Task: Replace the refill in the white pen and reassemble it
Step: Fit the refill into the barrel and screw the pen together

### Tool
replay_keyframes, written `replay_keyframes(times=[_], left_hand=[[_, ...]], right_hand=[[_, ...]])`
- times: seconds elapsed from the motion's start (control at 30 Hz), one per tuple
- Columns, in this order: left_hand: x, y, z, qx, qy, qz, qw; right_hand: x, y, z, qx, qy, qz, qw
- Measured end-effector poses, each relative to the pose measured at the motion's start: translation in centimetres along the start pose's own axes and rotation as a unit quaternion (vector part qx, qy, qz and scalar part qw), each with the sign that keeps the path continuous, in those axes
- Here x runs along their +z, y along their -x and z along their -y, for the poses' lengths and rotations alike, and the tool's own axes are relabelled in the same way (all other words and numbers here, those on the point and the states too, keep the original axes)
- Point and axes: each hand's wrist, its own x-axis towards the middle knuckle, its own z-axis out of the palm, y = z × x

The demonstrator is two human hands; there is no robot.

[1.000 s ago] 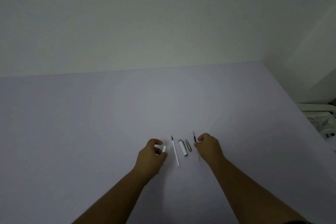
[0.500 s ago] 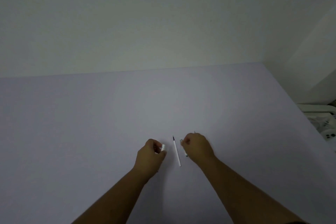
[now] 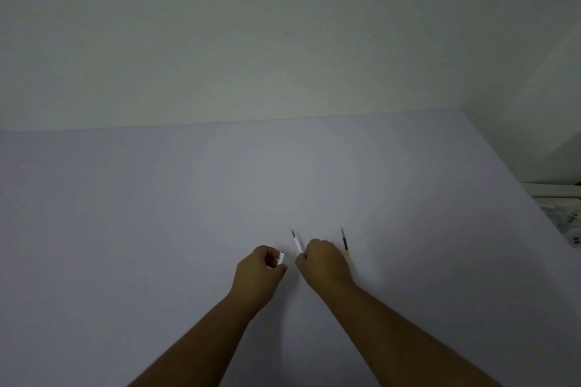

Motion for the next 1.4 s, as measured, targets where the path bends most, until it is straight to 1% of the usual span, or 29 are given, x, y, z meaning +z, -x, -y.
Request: replay_keyframes(times=[0.03, 0.1, 0.13, 0.2, 0.37, 0.57, 0.7, 0.77, 0.87, 0.9, 1.0, 1.07, 1.13, 1.17, 1.2, 1.23, 1.3, 1.33, 1.4], left_hand=[[0.0, 0.0, 0.0, -0.002, -0.001, 0.001, 1.000], [0.0, 0.0, 0.0, -0.002, -0.009, 0.001, 1.000], [0.0, -0.1, -0.1, -0.002, -0.015, 0.000, 1.000], [0.1, -0.1, -0.2, -0.002, -0.024, -0.002, 1.000], [0.4, -0.1, -0.6, 0.008, -0.032, -0.005, 0.999], [0.6, -0.3, -0.8, 0.017, -0.028, -0.001, 0.999], [0.6, -0.4, -0.9, 0.019, -0.006, 0.001, 1.000], [0.6, -0.3, -1.0, 0.025, 0.000, 0.003, 1.000], [0.6, -0.2, -1.2, 0.031, -0.001, 0.006, 1.000], [0.6, -0.3, -1.3, 0.031, 0.001, 0.007, 0.999], [0.7, -0.3, -1.7, 0.028, 0.016, 0.014, 0.999], [0.7, -0.3, -1.8, 0.027, 0.023, 0.019, 0.999], [0.7, -0.4, -1.7, 0.028, 0.028, 0.020, 0.999], [0.6, -0.4, -1.6, 0.029, 0.033, 0.019, 0.999], [0.6, -0.5, -1.5, 0.031, 0.040, 0.016, 0.999], [0.5, -0.6, -1.4, 0.031, 0.048, 0.014, 0.998], [0.4, -0.5, -1.2, 0.031, 0.061, 0.017, 0.997], [0.4, -0.5, -1.2, 0.033, 0.065, 0.019, 0.997], [0.4, -0.4, -1.1, 0.041, 0.063, 0.021, 0.997]], right_hand=[[-0.4, -0.2, 0.1, 0.004, -0.063, -0.017, 0.998], [-1.3, -0.5, 0.4, 0.011, -0.195, -0.049, 0.979], [-1.8, -0.7, 0.5, 0.018, -0.242, -0.061, 0.968], [-2.4, -0.9, 0.6, 0.035, -0.296, -0.064, 0.952], [-2.3, -0.8, 0.6, 0.040, -0.340, -0.036, 0.939], [-2.2, -0.1, 0.2, 0.020, -0.374, 0.005, 0.927], [-2.0, 0.2, -0.1, -0.004, -0.342, 0.045, 0.939], [-2.2, 0.3, -0.2, -0.001, -0.373, 0.041, 0.927], [-2.8, 0.0, -0.3, 0.020, -0.437, 0.001, 0.899], [-2.9, -0.1, -0.3, 0.020, -0.440, 0.001, 0.898], [-3.2, -0.1, -0.4, -0.009, -0.401, 0.051, 0.915], [-3.4, -0.2, -0.6, -0.019, -0.397, 0.074, 0.915], [-3.9, -0.6, -0.9, -0.007, -0.420, 0.053, 0.906], [-4.2, -1.0, -1.3, 0.011, -0.421, 0.024, 0.907], [-4.5, -1.5, -1.7, 0.031, -0.399, -0.008, 0.916], [-4.7, -2.0, -2.2, 0.045, -0.343, -0.034, 0.938], [-4.8, -2.7, -3.3, 0.052, -0.182, -0.045, 0.981], [-4.7, -2.8, -3.8, 0.055, -0.122, -0.036, 0.990], [-4.1, -2.9, -4.4, 0.066, -0.047, -0.012, 0.997]])
